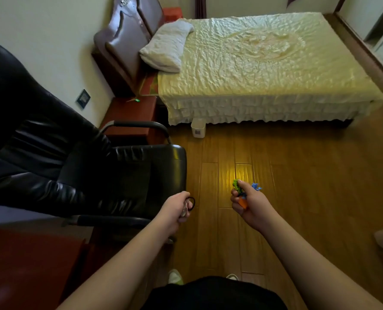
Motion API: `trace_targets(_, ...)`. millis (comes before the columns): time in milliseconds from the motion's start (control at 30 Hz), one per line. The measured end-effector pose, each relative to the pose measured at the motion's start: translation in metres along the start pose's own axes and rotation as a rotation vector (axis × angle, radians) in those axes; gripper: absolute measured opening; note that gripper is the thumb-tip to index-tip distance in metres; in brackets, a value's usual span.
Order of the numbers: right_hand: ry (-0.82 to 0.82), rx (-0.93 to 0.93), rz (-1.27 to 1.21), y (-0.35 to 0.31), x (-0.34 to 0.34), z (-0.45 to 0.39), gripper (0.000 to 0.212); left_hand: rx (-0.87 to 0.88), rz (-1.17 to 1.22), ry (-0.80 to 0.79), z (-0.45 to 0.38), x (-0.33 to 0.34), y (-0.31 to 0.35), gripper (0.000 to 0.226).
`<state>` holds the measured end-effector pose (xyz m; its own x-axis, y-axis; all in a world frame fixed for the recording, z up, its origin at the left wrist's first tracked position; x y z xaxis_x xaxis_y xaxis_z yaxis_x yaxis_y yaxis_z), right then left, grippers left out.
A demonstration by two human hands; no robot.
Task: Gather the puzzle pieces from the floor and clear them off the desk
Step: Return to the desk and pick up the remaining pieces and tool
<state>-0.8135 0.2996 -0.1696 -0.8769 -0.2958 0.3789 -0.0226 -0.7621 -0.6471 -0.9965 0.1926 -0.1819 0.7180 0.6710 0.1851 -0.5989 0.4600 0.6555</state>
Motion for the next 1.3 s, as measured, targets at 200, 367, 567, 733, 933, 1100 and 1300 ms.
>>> trace_targets(200, 0.041, -0.003, -0.053, -0.021, -0.028, -0.009, 0.016, 0.007, -0.058, -0.081, -0.022, 0.033, 0.003, 0.031)
trace_targets(367, 0.064, 0.001, -0.073, -0.032, -0.045, -0.029, 0.017, -0.021, -0.043, -0.078, -0.054, 0.057, 0.008, 0.03)
trace_targets(567, 0.074, -0.022, -0.019, -0.074, -0.049, -0.072, 0.019, -0.027, -0.039, -0.137, -0.107, 0.089, 0.042, 0.032)
trace_targets(733, 0.114, 0.005, 0.029, -0.115, -0.025, -0.13, 0.019, -0.008, -0.064, -0.143, -0.161, 0.092, 0.098, 0.035)
trace_targets(933, 0.078, -0.006, 0.032, -0.171, 0.019, -0.185, 0.017, -0.042, -0.03, -0.062, -0.214, 0.078, 0.18, 0.032)
trace_targets(1100, 0.087, 0.005, 0.037, -0.202, 0.031, -0.221, 0.017, -0.083, 0.031, -0.007, -0.254, 0.081, 0.225, 0.027)
trace_targets(1300, 0.104, 0.01, 0.064, -0.24, 0.033, -0.264, 0.016, -0.054, 0.132, -0.044, -0.294, 0.095, 0.255, 0.025)
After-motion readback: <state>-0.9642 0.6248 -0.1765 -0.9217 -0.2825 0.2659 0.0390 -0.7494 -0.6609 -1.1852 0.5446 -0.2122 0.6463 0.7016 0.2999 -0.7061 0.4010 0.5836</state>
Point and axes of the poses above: each hand's wrist, its own z-axis away from the middle knuckle, its own x-axis out of the palm, y = z × x, the point moved 4 cm from there along -z, towards the middle knuckle, and after that the axes turned 15 degrees about z, right-handed, at the moved point
